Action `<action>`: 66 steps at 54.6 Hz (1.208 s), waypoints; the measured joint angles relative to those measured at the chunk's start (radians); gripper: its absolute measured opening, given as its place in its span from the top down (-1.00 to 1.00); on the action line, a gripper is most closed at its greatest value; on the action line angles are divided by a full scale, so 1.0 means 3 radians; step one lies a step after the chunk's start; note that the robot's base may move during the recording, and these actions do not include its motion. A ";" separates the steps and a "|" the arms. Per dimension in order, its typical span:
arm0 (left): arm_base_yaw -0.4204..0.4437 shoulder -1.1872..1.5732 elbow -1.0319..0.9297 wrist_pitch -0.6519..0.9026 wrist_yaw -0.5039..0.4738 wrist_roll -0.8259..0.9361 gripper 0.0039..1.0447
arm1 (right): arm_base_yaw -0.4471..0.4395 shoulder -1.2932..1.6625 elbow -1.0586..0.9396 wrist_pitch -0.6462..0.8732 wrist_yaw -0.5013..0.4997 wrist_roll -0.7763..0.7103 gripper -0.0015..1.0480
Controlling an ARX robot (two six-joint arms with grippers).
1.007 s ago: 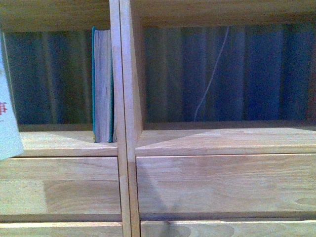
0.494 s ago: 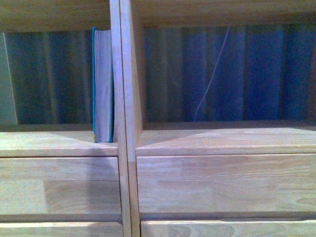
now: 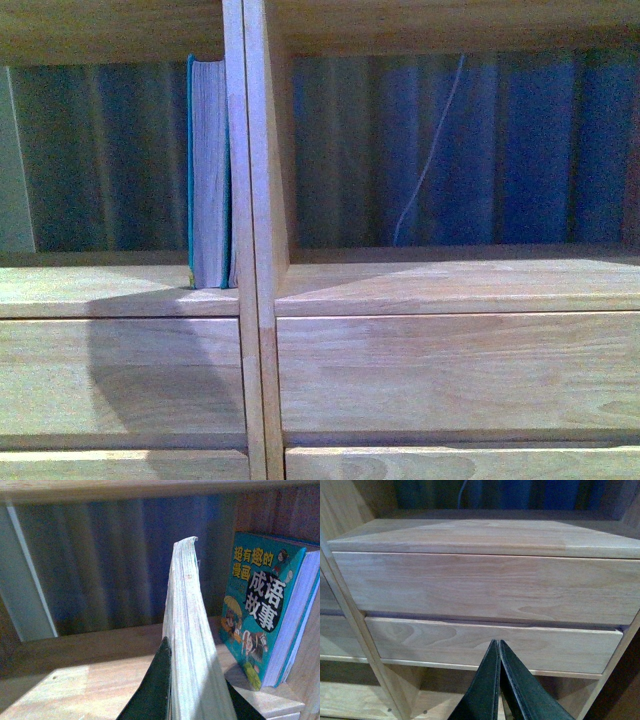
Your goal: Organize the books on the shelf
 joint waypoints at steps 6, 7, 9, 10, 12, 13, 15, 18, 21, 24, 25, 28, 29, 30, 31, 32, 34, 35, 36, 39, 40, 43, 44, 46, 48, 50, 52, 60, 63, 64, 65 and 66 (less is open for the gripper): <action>-0.0089 0.0306 0.0277 0.0023 0.0004 -0.0005 0.88 | 0.0000 -0.0146 -0.0111 -0.0024 0.0001 0.0000 0.94; -0.0108 0.0362 0.0324 0.0028 0.0001 -0.0006 0.88 | 0.0000 -0.0174 -0.0128 -0.0033 0.0001 0.0000 0.94; -0.0150 0.0476 0.0426 0.0028 -0.0006 -0.0005 0.88 | 0.0000 -0.0226 -0.0163 -0.0050 0.0001 0.0000 0.94; -0.0160 0.0504 0.0451 0.0028 -0.0013 -0.0004 0.88 | 0.0000 -0.0239 -0.0170 -0.0056 0.0001 0.0000 0.94; -0.0203 0.0614 0.0549 0.0028 -0.0020 -0.0005 0.88 | 0.0000 -0.0291 -0.0203 -0.0075 0.0001 0.0000 0.94; -0.0226 0.0670 0.0595 0.0037 -0.0024 -0.0009 0.88 | 0.0000 -0.0315 -0.0219 -0.0086 0.0001 0.0000 0.94; -0.0259 0.0755 0.0662 0.0067 -0.0024 -0.0019 0.88 | 0.0000 -0.0355 -0.0239 -0.0104 0.0001 0.0000 0.94; -0.0329 0.0919 0.0805 0.0127 -0.0023 -0.0062 0.88 | 0.0000 -0.0432 -0.0276 -0.0148 0.0001 0.0000 0.94; -0.0390 0.1055 0.0941 0.0167 -0.0025 -0.0113 0.88 | 0.0000 -0.0496 -0.0301 -0.0179 0.0001 0.0000 0.94; -0.0436 0.1166 0.1061 0.0189 -0.0032 -0.0148 0.88 | 0.0000 -0.0546 -0.0320 -0.0209 0.0000 0.0000 0.94; -0.0465 0.1235 0.1137 0.0196 -0.0042 -0.0167 0.88 | 0.0000 -0.0570 -0.0328 -0.0225 0.0001 0.0000 0.94; -0.0518 0.1353 0.1289 0.0187 -0.0081 -0.0205 0.88 | 0.0000 -0.0631 -0.0347 -0.0262 0.0001 -0.0001 0.94; -0.0530 0.1381 0.1326 0.0178 -0.0090 -0.0209 0.88 | 0.0000 -0.0657 -0.0357 -0.0276 0.0001 0.0000 0.94; -0.0559 0.1443 0.1414 0.0151 -0.0113 -0.0217 0.88 | 0.0000 -0.0670 -0.0362 -0.0282 0.0001 0.0000 0.94; -0.0585 0.1493 0.1486 0.0126 -0.0126 -0.0217 0.88 | 0.0000 -0.0697 -0.0371 -0.0299 0.0000 0.0000 0.94; -0.0591 0.1507 0.1506 0.0120 -0.0128 -0.0217 0.88 | 0.0000 -0.0710 -0.0376 -0.0308 0.0001 -0.0001 0.94; -0.0641 0.1601 0.1645 0.0053 -0.0159 -0.0214 0.88 | 0.0000 -0.0750 -0.0392 -0.0341 0.0000 0.0000 0.94; -0.0654 0.1625 0.1678 0.0033 -0.0168 -0.0210 0.88 | 0.0000 -0.0762 -0.0395 -0.0348 0.0001 0.0000 0.94; -0.0683 0.1682 0.1762 -0.0015 -0.0183 -0.0201 0.88 | 0.0000 -0.0783 -0.0403 -0.0364 0.0001 -0.0001 0.94; -0.0736 0.1785 0.1901 -0.0093 -0.0220 -0.0168 0.88 | 0.0000 -0.0839 -0.0423 -0.0403 0.0001 -0.0001 0.94; -0.0748 0.1806 0.1928 -0.0108 -0.0230 -0.0164 0.88 | 0.0000 -0.0851 -0.0427 -0.0411 0.0001 0.0000 0.94; -0.0801 0.1920 0.2059 -0.0170 -0.0281 -0.0140 0.88 | 0.0000 -0.0900 -0.0439 -0.0451 0.0001 0.0000 0.94; -0.0827 0.1975 0.2118 -0.0196 -0.0303 -0.0128 0.88 | 0.0000 -0.0917 -0.0451 -0.0448 0.0001 0.0000 0.94; -0.0849 0.2029 0.2172 -0.0221 -0.0332 -0.0112 0.88 | 0.0000 -0.0958 -0.0505 -0.0399 0.0000 0.0000 0.94; -0.0882 0.2111 0.2244 -0.0272 -0.0365 -0.0074 0.88 | 0.0000 -0.0977 -0.0514 -0.0422 -0.0001 -0.0001 0.94; -0.0908 0.2179 0.2305 -0.0314 -0.0392 -0.0041 0.88 | 0.0000 -0.1007 -0.0514 -0.0427 0.0005 -0.0001 0.94; -0.0923 0.2227 0.2342 -0.0334 -0.0408 -0.0022 0.88 | 0.0000 -0.1040 -0.0514 -0.0445 0.0001 -0.0001 0.94; -0.1010 0.2383 0.2485 -0.0367 -0.0519 0.0047 0.88 | 0.0000 -0.1162 -0.0514 -0.0571 0.0004 -0.0003 0.94; -0.1043 0.2397 0.2490 -0.0346 -0.0529 0.0048 0.88 | 0.0000 -0.1209 -0.0514 -0.0615 0.0003 -0.0001 0.94; -0.1050 0.2399 0.2490 -0.0337 -0.0538 0.0048 0.88 | 0.0000 -0.1218 -0.0514 -0.0624 0.0003 -0.0001 0.94; -0.1062 0.2403 0.2490 -0.0326 -0.0547 0.0048 0.88 | 0.0000 -0.1236 -0.0514 -0.0641 0.0004 -0.0001 0.94; -0.1069 0.2405 0.2490 -0.0315 -0.0553 0.0048 0.88 | 0.0000 -0.1244 -0.0514 -0.0649 0.0004 -0.0001 0.94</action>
